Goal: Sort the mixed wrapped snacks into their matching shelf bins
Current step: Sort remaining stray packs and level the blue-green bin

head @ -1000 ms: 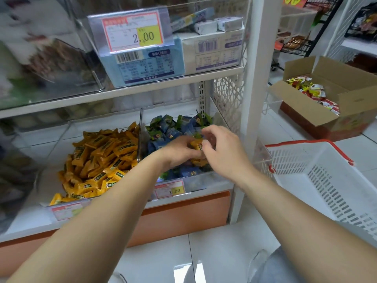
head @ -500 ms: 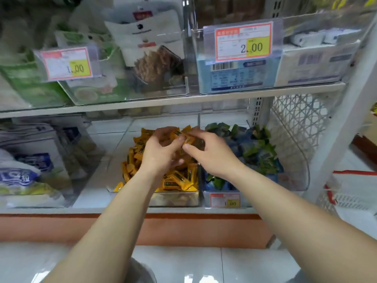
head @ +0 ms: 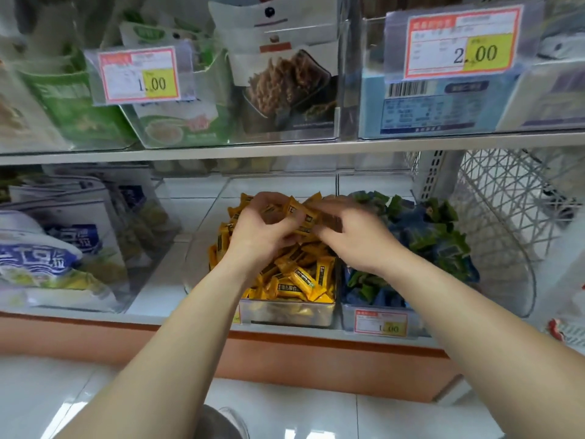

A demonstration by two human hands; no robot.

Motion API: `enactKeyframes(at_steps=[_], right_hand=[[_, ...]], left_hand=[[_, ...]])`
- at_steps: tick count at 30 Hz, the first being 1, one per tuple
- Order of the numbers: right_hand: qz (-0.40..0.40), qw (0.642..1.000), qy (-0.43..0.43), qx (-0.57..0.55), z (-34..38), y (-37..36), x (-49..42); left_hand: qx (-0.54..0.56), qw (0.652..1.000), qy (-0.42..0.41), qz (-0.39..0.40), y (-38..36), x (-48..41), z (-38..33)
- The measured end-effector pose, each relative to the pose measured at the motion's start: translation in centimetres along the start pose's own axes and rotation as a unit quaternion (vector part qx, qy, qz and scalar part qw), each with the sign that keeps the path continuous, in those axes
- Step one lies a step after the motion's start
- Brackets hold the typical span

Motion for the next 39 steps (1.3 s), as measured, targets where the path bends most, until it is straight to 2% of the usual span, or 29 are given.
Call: enactKeyframes(at_steps=[2,4,7,9,11,14,16,17,19,20,24,28,30,31,33,34,36,37,39], right_hand=[[0.049,0.996,-0.003,0.075,-0.3,0.1,0.1],[0.04,0.994,-0.04,0.088,-1.4,1.7,0.6],[-0.005,0.994,-0.103,0.032,-4.3,5.1,2.2],[0.011,0.991,-0.126,0.045,-6.1,6.3,3.8],[0.028,0.989,-0.135,0.052,-7.5,6.8,5.5],[0.071,0.989,-0.125,0.044,-8.3,6.6,7.4],[0.143,0.984,-0.102,0.029,-8.3,4.9,8.4],[0.193,0.977,-0.09,0.024,-8.0,3.6,8.9],[0.278,0.955,-0.098,0.033,-8.3,1.4,9.9],[0.302,0.945,-0.108,0.061,-8.8,0.9,10.2],[0.306,0.914,-0.153,0.219,-10.3,2.6,9.9],[0.286,0.883,-0.187,0.322,-11.1,5.0,9.4],[0.217,0.897,-0.155,0.353,-9.9,5.9,8.0],[0.169,0.919,-0.12,0.335,-8.9,5.9,7.1],[0.109,0.972,-0.05,0.202,-6.8,4.6,5.9],[0.126,0.984,-0.028,0.119,-6.0,3.3,5.6],[0.234,0.972,-0.019,0.024,-5.3,-0.4,5.9],[0.28,0.959,-0.029,0.032,-5.8,-1.8,6.3],[0.318,0.941,-0.057,0.106,-7.3,-2.6,6.5]], left_hand=[[-0.058,0.996,-0.016,-0.059,0.8,-0.4,0.0],[-0.176,0.976,-0.025,-0.126,2.1,-0.8,-0.2],[-0.398,0.901,-0.04,-0.166,2.8,-0.7,-1.2],[-0.475,0.86,-0.074,-0.17,2.0,0.0,-2.4],[-0.47,0.861,-0.117,-0.158,0.2,1.2,-3.5],[-0.434,0.881,-0.179,-0.059,-4.3,3.2,-3.9],[-0.455,0.864,-0.215,0.01,-7.9,4.5,-3.1],[-0.476,0.849,-0.229,0.018,-9.0,4.8,-2.6],[-0.522,0.82,-0.234,-0.007,-10.0,4.5,-1.4],[-0.534,0.817,-0.218,-0.02,-9.9,3.9,-0.9],[-0.481,0.866,-0.138,0.005,-8.5,1.5,1.0],[-0.434,0.891,-0.124,0.036,-8.0,1.0,1.7],[-0.43,0.893,-0.129,0.034,-8.0,1.0,1.7],[-0.429,0.893,-0.13,0.032,-8.1,1.0,1.7],[-0.428,0.894,-0.133,0.026,-8.2,1.0,1.6],[-0.427,0.893,-0.136,0.023,-8.2,1.1,1.5],[-0.423,0.895,-0.142,0.02,-8.3,1.2,1.4],[-0.419,0.896,-0.144,0.022,-8.3,1.2,1.3],[-0.415,0.898,-0.145,0.027,-8.2,1.2,1.4]])
Point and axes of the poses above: each hand's wrist, its own x-axis away from the middle knuckle, its own y-axis out of the back of the hand, z = x × y, the point moved 7 cm from there along -x, towards the middle knuckle, and after that the axes turned 8 degrees about y, right-handed, at the moved point
